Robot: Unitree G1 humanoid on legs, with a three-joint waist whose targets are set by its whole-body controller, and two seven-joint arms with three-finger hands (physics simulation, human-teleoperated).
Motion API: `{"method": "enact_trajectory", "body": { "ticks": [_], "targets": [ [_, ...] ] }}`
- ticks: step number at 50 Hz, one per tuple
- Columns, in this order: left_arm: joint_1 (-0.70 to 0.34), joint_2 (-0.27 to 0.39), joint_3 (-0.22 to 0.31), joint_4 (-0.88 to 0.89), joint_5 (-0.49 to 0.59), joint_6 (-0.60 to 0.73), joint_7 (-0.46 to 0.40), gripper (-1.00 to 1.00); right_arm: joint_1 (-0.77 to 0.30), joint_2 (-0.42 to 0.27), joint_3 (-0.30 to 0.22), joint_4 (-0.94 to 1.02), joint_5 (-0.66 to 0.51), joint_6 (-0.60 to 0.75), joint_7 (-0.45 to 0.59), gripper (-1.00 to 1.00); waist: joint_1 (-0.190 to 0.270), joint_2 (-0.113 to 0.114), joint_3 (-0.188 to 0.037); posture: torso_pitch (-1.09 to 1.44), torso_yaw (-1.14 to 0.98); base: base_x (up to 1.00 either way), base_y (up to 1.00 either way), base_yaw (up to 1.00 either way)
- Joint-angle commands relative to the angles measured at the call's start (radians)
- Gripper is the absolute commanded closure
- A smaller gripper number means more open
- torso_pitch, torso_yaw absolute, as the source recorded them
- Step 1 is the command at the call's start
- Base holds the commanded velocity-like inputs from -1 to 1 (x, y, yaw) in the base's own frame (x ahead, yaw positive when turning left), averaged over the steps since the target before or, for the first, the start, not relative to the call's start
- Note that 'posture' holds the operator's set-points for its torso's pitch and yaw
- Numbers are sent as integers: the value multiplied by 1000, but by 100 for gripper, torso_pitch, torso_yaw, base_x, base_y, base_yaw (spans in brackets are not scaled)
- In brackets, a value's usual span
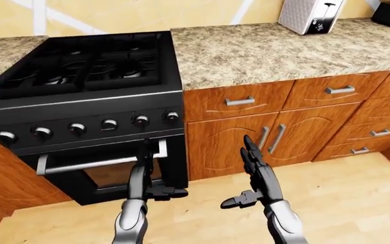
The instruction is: Navigate to the stove.
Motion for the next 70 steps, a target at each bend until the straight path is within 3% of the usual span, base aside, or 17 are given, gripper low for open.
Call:
{"method": "enact_trajectory", "body": {
  "ticks": [1,7,10,21,25,35,37,39,40,50,54,55,57,62,68,69,70],
  "targets": [
    [-23,9,17,-52,-2,-34,5,-100,-27,6,13,-48,5,-37,4,-100,6,-1,-18,0,0,-5,18,0],
    [-23,9,17,-52,-2,-34,5,-100,-26,6,13,-44,4,-43,5,-100,11,60,-5,0,0,-6,17,0],
    [-23,9,17,-52,-2,-34,5,-100,-21,6,15,-56,4,-36,4,-100,13,143,-20,0,0,-5,20,0],
    [-23,9,17,-52,-2,-34,5,-100,-24,7,11,-55,7,-28,2,-100,15,43,-3,0,0,-3,20,0],
    [-23,9,17,-52,-2,-34,5,-100,-26,7,12,-54,7,-28,2,-100,10,-30,-13,0,0,-4,21,0],
    [-23,9,17,-52,-2,-34,5,-100,-23,6,16,-60,2,-29,3,-100,11,48,-3,0,0,-3,20,0],
    [-23,9,17,-52,-2,-34,5,-100,-23,7,16,-58,2,-31,3,-100,9,88,-3,0,0,-3,20,0],
    [-23,9,17,-52,-2,-34,5,-100,-26,6,15,-50,2,-36,4,-100,14,164,-23,0,0,-3,20,0],
    [-23,9,17,-52,-2,-34,5,-100,-26,6,15,-50,2,-36,4,-100,21,112,-11,0,0,-4,21,0],
    [-23,9,17,-52,-2,-34,5,-100,-23,6,14,-54,3,-36,5,-100,16,37,-3,0,0,-4,21,0],
    [-23,9,17,-52,-2,-34,5,-100,-24,7,12,-53,5,-34,4,-100,9,-49,-23,0,0,-3,21,0],
    [-23,9,17,-52,-2,-34,5,-100,-23,7,13,-56,5,-33,4,-100,-3,8,-5,0,0,-3,21,0],
    [-23,9,17,-52,-2,-34,5,-100,-24,7,12,-55,5,-32,3,-100,3,-11,-15,0,0,-4,20,0],
    [-23,9,17,-52,-2,-34,5,-100,-26,7,11,-55,6,-29,2,-100,10,28,-7,0,0,-4,20,0],
    [-23,9,17,-52,-2,-34,5,-100,-22,6,13,-51,4,-38,3,-100,14,158,-12,0,0,-1,22,0],
    [-23,9,17,-52,-2,-34,5,-100,-21,6,14,-53,3,-38,3,-100,19,106,1,0,0,0,22,0],
    [-23,9,17,-52,-2,-34,5,-100,-23,6,14,-46,3,-43,4,-100,13,119,-1,0,0,0,23,0]
  ]
}}
